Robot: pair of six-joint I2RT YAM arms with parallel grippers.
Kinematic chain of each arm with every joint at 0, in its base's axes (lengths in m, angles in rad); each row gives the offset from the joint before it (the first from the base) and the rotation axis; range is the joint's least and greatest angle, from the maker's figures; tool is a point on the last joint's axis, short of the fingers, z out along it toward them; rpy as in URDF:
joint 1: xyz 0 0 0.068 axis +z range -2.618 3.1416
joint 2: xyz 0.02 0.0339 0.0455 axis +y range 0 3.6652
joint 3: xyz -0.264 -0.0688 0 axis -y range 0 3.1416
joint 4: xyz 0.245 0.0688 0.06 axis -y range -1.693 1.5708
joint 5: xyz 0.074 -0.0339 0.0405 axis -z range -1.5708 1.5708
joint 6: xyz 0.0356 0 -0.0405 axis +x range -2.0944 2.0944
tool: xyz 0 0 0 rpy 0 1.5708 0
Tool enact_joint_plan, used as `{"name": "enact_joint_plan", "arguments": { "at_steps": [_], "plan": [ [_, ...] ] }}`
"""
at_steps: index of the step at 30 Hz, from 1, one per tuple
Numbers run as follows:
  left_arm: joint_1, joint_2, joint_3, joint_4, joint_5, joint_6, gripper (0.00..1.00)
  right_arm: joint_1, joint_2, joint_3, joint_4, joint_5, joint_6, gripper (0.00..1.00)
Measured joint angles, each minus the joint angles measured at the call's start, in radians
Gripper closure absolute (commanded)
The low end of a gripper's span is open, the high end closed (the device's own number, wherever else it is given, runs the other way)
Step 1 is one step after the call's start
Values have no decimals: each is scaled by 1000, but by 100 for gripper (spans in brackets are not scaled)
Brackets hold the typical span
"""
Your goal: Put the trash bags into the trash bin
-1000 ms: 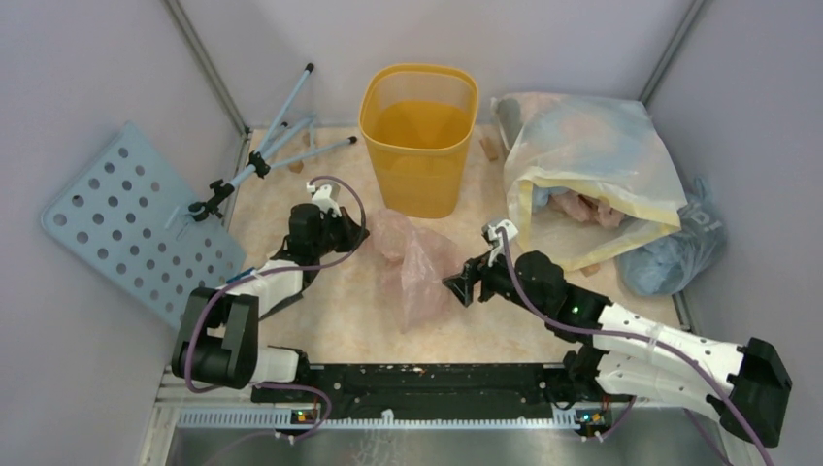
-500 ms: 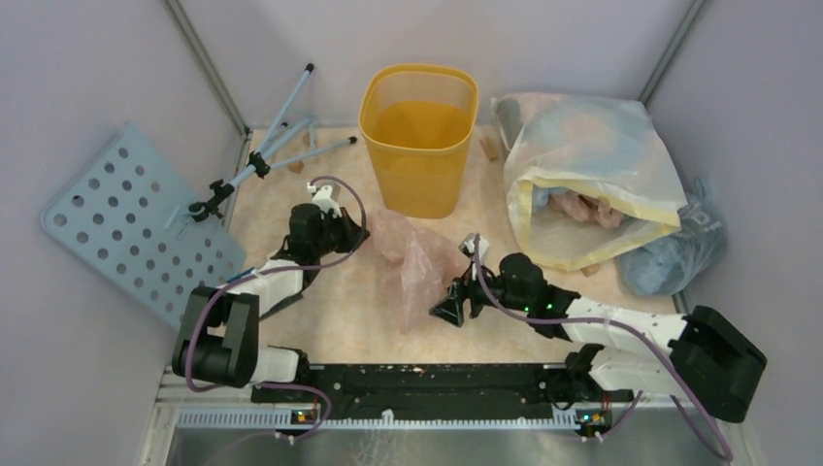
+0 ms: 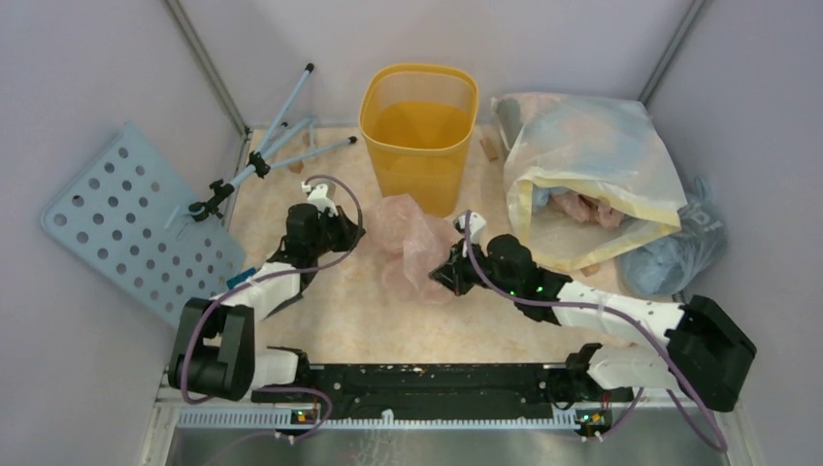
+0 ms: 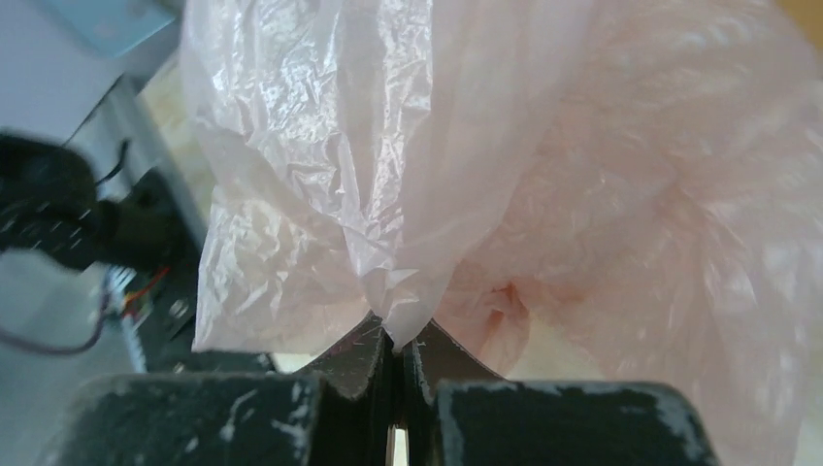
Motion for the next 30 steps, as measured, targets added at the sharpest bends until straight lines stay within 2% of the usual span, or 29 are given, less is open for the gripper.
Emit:
{"name": "enact_joint_plan", "arguments": {
  "at_steps": [5,8,12,15,17,18,20,23,27,30],
  "plan": [
    [7,-118,0,-45,-79,-11,100,-48,-161,46,-268,373,35,100],
    [18,-195,0,-71,-136,-27,100,-137,-237,94,-434,588,92,100],
    [26,-291,0,-116,-196,-58,100,-215,-264,142,-604,796,199,100],
    [24,-358,-8,-133,-188,-80,100,-219,-240,174,-702,872,270,100],
    [25,-391,-15,-132,-156,-84,100,-219,-208,196,-736,887,284,99],
    [26,-400,-16,-130,-130,-85,100,-221,-194,201,-742,878,272,95],
    [30,-407,-18,-124,-82,-91,100,-225,-181,201,-740,828,224,83],
    [34,-407,-18,-122,8,-109,100,-231,-190,192,-686,679,140,56],
    [34,-397,-17,-129,108,-117,100,-231,-254,151,-597,482,69,36],
    [34,-395,-17,-144,155,-124,100,-231,-277,149,-570,388,39,26]
  ]
}}
